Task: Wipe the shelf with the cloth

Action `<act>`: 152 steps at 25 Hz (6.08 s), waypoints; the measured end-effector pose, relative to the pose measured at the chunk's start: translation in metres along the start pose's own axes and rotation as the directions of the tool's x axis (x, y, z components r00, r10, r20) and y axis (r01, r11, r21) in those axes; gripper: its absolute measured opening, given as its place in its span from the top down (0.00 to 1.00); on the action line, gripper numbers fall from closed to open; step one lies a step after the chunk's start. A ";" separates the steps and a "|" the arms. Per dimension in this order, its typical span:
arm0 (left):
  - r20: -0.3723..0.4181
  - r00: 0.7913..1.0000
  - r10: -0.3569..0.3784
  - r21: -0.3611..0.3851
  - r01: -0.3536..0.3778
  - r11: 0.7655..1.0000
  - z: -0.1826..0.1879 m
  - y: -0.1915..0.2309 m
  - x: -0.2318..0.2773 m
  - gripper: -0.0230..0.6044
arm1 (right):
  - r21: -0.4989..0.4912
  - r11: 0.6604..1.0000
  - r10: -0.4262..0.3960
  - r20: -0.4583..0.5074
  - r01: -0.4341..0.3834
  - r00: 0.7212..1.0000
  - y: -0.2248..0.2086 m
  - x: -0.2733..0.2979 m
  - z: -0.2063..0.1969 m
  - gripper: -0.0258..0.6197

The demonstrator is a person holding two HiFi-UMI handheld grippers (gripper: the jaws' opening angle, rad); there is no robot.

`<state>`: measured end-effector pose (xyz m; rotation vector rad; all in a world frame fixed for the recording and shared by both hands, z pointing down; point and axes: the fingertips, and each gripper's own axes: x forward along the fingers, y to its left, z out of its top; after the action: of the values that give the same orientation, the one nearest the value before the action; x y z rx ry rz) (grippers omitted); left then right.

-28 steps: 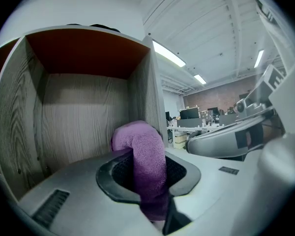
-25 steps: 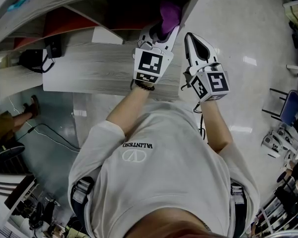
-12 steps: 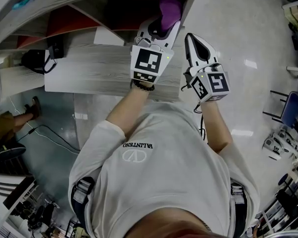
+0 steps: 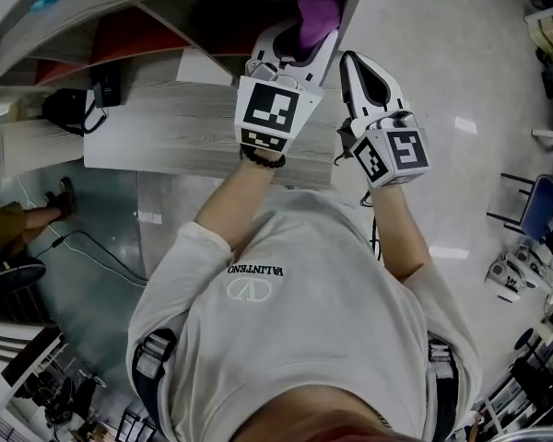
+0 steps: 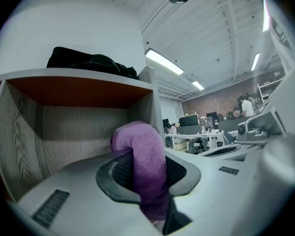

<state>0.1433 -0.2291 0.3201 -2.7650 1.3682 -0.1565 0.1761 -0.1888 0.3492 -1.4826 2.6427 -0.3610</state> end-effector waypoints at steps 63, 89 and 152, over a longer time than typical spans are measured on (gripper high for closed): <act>0.157 0.976 0.150 -0.162 -0.124 0.979 0.056 0.117 -0.068 0.81 | -0.037 0.999 0.007 0.005 -0.007 1.000 0.066 0.036 0.010 0.96; 0.154 0.959 0.240 -0.238 -0.200 0.951 0.035 0.168 -0.103 0.81 | -0.036 0.999 0.012 -0.035 -0.014 0.999 0.096 0.062 -0.008 0.96; -0.120 0.968 0.222 -0.162 -0.239 0.957 -0.129 0.155 -0.093 0.81 | -0.020 0.999 -0.043 -0.131 0.040 0.990 0.075 0.070 -0.065 0.96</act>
<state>-0.0502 -0.2495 0.4277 -2.7360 1.8005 -0.1737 0.0650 -0.2004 0.3963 -1.5734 2.7249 -0.4552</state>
